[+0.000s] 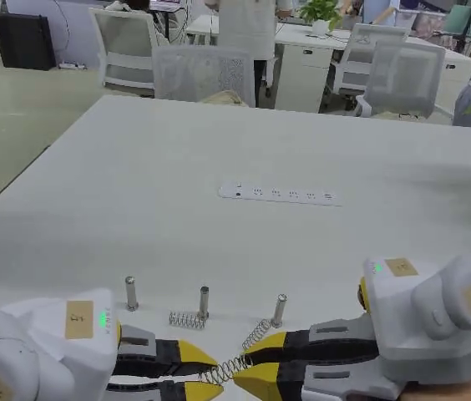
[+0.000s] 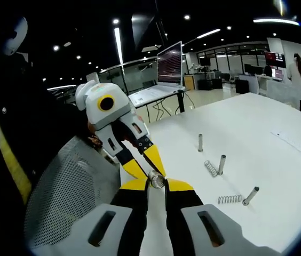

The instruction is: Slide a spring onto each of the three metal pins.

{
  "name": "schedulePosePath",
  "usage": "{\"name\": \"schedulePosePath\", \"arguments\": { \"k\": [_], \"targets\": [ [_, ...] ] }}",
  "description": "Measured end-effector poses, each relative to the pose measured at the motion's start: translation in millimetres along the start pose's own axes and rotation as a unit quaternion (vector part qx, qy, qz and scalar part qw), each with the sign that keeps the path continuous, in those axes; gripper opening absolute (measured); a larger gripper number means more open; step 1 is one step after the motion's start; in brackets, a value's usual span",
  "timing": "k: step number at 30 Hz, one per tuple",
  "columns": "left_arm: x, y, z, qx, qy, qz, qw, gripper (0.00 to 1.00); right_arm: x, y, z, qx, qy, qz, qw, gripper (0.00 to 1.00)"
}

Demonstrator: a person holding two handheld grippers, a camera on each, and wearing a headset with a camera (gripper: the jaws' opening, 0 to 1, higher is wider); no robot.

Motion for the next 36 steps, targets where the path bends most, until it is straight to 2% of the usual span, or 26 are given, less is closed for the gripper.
{"name": "schedulePosePath", "arguments": {
  "k": [6,9,13,15,23,27,36],
  "targets": [
    [0.6,0.5,0.4,0.0,0.0,0.002,1.0,0.02,3.8,1.0,1.4,0.005,-0.02,-0.021,0.9996,0.09],
    [1.2,0.7,0.3,0.001,0.002,0.004,1.0,0.02,4.0,0.9,4.1,0.007,-0.04,-0.039,0.9984,0.09],
    [1.1,0.4,0.2,0.003,0.001,0.004,1.0,0.02,6.4,-0.5,7.9,0.012,-0.049,-0.054,0.9973,0.09],
    [2.4,0.4,-0.1,0.003,0.007,0.003,1.0,0.02,7.0,0.2,9.7,0.011,-0.052,-0.06,0.9968,0.09],
    [2.4,-0.5,-1.2,0.007,0.005,0.005,1.0,0.02,9.5,-1.4,13.4,0.02,-0.066,-0.077,0.9946,0.09],
    [6.7,1.0,0.1,0.003,0.015,0.009,0.9998,0.02,9.6,-2.3,14.2,0.024,-0.072,-0.08,0.9939,0.09],
    [5.4,2.4,2.1,-0.002,0.011,0.007,0.9999,0.02,7.9,-3.9,14.0,0.024,-0.08,-0.089,0.9926,0.09]
  ]
}}
Point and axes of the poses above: the centre of the closed fingertips' face, and the gripper's own axes: z roughly forward along the fingers, y roughly to its right, x roughly out of its top, the point moved 7 cm from there along -z, roughly backward along the fingers, and after that the axes turned 12 degrees about -x, right-handed, at the moved point
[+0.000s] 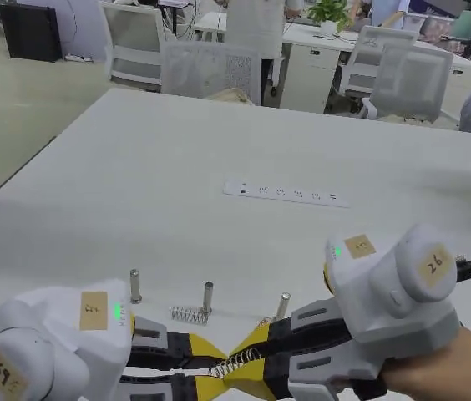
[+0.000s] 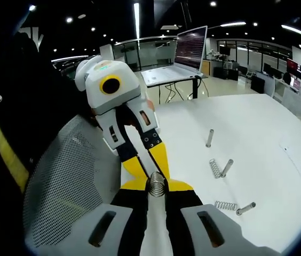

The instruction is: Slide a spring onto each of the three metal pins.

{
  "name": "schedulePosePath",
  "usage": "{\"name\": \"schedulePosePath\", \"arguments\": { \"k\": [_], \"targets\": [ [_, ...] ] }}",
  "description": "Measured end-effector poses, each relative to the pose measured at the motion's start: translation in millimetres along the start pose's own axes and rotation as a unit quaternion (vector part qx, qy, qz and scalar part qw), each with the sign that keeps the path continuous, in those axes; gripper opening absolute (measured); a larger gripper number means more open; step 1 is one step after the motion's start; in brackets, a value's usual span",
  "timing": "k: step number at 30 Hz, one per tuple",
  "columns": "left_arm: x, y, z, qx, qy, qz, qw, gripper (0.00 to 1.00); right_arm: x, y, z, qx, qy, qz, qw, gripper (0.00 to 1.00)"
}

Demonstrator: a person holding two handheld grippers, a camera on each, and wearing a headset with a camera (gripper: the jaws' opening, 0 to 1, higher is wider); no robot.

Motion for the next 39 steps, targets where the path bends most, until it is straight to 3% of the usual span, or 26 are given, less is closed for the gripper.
{"name": "schedulePosePath", "arguments": {
  "k": [25,39],
  "targets": [
    [2.2,-0.9,3.1,0.009,0.014,-0.004,0.9998,0.04,11.0,0.8,-2.0,0.001,-0.066,-0.04,0.9971,0.08],
    [-0.6,-1.2,3.3,0.012,0.012,-0.008,0.9998,0.07,15.0,0.5,-4.2,-0.001,-0.082,-0.056,0.9951,0.08]
  ]
}}
Point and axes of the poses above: the centre of the closed fingertips' face, and the gripper's own axes: z roughly forward along the fingers, y roughly to its right, x roughly out of its top, the point moved 7 cm from there along -z, roughly backward along the fingers, and after that the axes turned 12 degrees about -x, right-handed, at the moved point
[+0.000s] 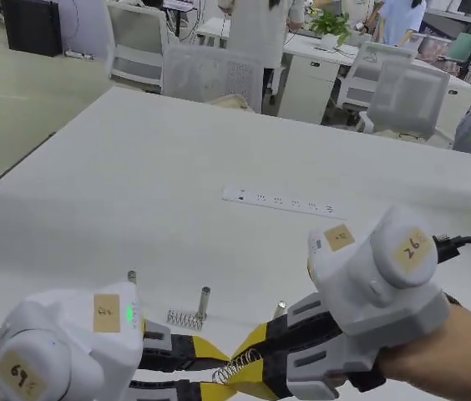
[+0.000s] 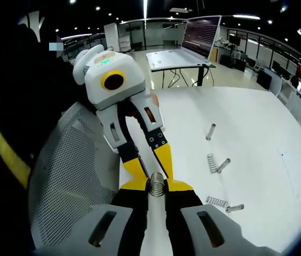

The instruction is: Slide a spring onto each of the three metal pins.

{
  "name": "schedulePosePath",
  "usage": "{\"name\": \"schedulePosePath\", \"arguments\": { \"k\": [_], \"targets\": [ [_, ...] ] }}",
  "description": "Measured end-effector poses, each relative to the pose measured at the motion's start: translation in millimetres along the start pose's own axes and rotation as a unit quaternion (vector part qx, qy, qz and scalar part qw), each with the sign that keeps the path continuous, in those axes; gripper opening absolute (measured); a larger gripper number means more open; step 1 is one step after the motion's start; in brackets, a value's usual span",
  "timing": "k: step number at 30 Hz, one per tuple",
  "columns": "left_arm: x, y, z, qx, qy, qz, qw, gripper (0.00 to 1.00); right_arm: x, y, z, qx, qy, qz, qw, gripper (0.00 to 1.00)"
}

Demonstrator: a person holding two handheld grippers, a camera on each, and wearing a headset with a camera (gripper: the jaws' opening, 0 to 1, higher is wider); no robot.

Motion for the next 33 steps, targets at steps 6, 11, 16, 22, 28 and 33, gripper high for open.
{"name": "schedulePosePath", "arguments": {
  "k": [6,11,16,22,28,33],
  "targets": [
    [-1.0,-0.2,-0.7,-0.001,0.003,-0.007,1.0,0.08,-2.0,5.4,-4.2,-0.007,-0.017,-0.01,0.9998,0.08],
    [-2.6,-2.1,-3.2,0.001,0.008,-0.02,0.9998,0.12,-3.2,8.7,-7.8,-0.01,-0.028,-0.016,0.9994,0.08],
    [-5.0,-4.0,-5.7,0.005,0.011,-0.031,0.9994,0.19,-3.4,13.2,-11.5,-0.016,-0.03,-0.016,0.9993,0.08],
    [-11.0,-8.5,-12.0,0.015,0.01,-0.044,0.9989,0.28,-5.0,17.0,-15.1,-0.023,-0.032,-0.015,0.9991,0.08],
    [-20.5,-10.8,-21.6,0.025,0.015,-0.067,0.9974,0.37,-8.2,21.7,-17.6,-0.03,-0.037,-0.013,0.9988,0.08],
    [-27.0,-12.6,-32.2,0.042,0.014,-0.07,0.9966,0.4,-10.9,25.6,-19.0,-0.035,-0.04,-0.012,0.9985,0.08]
  ]
}}
Point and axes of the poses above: the centre of the closed fingertips' face, and the gripper's own axes: z roughly forward along the fingers, y roughly to its right, x roughly out of its top, the point moved 7 cm from there along -z, roughly backward along the fingers, and after that the axes turned 12 degrees about -x, right-handed, at the moved point
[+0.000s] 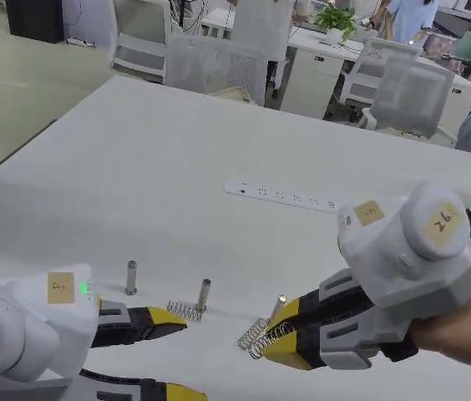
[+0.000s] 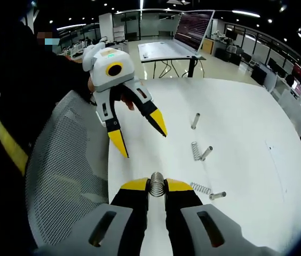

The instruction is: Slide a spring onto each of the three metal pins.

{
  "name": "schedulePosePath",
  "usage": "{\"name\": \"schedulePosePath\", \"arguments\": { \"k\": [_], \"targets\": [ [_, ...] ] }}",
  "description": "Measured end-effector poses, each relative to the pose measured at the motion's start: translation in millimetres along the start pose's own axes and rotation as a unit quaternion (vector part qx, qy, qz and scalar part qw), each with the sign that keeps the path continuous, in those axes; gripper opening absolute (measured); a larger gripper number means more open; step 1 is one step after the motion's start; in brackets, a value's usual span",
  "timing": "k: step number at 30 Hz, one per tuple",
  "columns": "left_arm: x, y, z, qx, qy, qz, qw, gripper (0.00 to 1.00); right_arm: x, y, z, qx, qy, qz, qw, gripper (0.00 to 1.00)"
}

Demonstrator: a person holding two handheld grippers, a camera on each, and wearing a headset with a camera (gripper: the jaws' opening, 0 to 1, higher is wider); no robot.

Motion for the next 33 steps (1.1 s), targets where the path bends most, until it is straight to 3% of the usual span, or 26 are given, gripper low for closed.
{"name": "schedulePosePath", "arguments": {
  "k": [9,17,33],
  "targets": [
    [-10.3,-5.1,-19.0,0.034,0.003,-0.019,0.9992,0.47,-5.2,11.6,-4.1,-0.014,-0.003,0.009,0.9999,0.08],
    [-19.6,-3.1,-31.4,0.059,0.003,-0.038,0.9975,0.54,-10.3,23.7,-6.3,-0.025,-0.006,0.017,0.9995,0.08],
    [-26.2,2.7,-36.6,0.071,-0.002,-0.047,0.9964,0.66,-20.3,61.6,-16.0,-0.066,-0.027,0.027,0.9971,0.08]
  ]
}}
Point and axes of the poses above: the centre of the closed fingertips' face, and the gripper's own axes: z roughly forward along the fingers, y roughly to its right, x roughly out of its top, the point moved 7 cm from there along -z, roughly backward along the fingers, and after that the axes turned 12 degrees about -x, right-handed, at the moved point
